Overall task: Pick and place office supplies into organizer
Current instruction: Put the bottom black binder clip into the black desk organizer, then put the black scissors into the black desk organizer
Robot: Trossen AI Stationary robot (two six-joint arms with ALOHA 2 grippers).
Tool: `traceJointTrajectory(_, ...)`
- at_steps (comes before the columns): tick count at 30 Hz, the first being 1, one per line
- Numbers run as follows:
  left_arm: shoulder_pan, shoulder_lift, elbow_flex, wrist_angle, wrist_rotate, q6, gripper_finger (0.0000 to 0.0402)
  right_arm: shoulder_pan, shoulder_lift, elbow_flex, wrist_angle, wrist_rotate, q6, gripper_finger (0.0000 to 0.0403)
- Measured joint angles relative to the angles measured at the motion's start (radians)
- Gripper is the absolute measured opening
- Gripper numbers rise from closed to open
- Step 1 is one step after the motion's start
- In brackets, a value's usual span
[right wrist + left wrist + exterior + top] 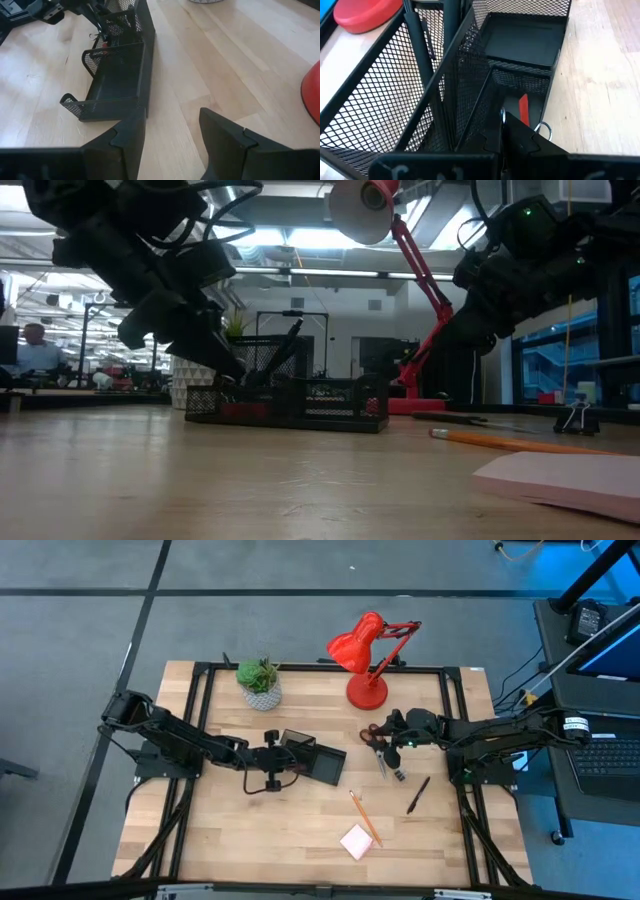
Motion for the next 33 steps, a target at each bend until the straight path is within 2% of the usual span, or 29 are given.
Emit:
traceJointTrajectory(5,0.000,0.000,0.000,0.000,-0.009,0.007,0.0004,0.000,0.000,0.000,0.000,0.000,-0.001,0.0188)
traceJointTrajectory(13,0.000,0.000,0.000,-0.001,-0.106,0.001,0.0017,0.000,0.000,0.000,0.000,0.000,-0.003,0.0188)
traceJointTrajectory(27,0.000,0.001,0.000,-0.002,-0.104,-0.027,0.0038,0.000,0.000,0.000,0.000,0.001,-0.007,0.0188)
traceJointTrajectory(33,-0.020,-0.025,0.001,-0.003,-0.054,-0.004,0.0036,0.000,0.000,0.000,-0.001,0.000,-0.006,0.0188)
